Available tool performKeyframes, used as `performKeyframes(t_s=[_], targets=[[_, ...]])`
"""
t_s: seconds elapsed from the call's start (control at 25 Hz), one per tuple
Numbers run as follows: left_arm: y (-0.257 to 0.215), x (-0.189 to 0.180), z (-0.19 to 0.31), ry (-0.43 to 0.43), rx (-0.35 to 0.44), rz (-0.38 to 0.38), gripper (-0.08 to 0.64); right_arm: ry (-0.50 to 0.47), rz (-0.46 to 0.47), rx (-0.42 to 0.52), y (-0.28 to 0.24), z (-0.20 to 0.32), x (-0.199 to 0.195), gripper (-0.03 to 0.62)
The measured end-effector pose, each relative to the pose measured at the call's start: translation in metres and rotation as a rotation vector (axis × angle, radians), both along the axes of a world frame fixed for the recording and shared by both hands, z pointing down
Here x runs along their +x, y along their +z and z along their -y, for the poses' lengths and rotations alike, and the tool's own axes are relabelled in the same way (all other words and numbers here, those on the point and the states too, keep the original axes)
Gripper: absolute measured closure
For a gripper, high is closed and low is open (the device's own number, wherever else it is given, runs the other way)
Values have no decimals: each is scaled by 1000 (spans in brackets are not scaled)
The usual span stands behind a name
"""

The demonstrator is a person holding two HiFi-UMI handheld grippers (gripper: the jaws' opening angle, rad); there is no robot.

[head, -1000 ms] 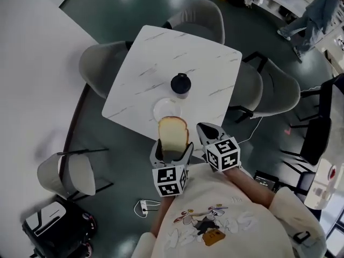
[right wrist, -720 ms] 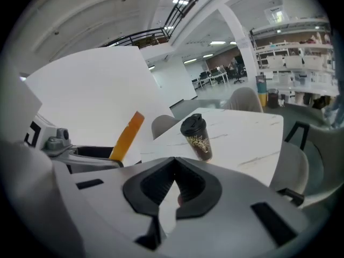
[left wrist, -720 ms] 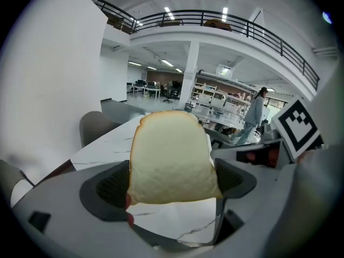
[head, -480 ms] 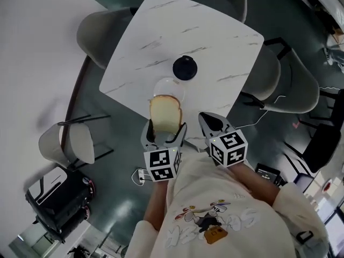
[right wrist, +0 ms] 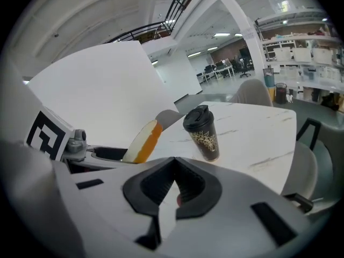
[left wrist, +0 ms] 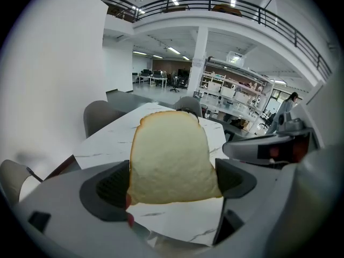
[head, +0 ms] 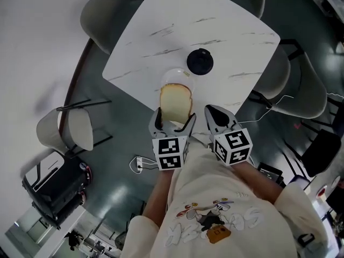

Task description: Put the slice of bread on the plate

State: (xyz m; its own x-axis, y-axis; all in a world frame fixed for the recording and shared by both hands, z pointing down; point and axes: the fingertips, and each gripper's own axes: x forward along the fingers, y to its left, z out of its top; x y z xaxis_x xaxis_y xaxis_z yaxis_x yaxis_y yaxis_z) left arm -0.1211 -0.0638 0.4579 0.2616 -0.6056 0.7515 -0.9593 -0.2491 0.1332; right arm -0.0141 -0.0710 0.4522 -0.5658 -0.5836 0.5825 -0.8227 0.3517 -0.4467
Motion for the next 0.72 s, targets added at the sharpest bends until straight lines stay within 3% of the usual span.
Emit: performKeyframes(t_s=[0.32, 0.72], targets=[[28, -18, 8, 2, -42, -12, 54, 13, -32, 19, 13, 12, -14, 589], [64, -21, 23, 48, -102, -14, 54, 20, -61, -53, 42, 20, -30, 589]])
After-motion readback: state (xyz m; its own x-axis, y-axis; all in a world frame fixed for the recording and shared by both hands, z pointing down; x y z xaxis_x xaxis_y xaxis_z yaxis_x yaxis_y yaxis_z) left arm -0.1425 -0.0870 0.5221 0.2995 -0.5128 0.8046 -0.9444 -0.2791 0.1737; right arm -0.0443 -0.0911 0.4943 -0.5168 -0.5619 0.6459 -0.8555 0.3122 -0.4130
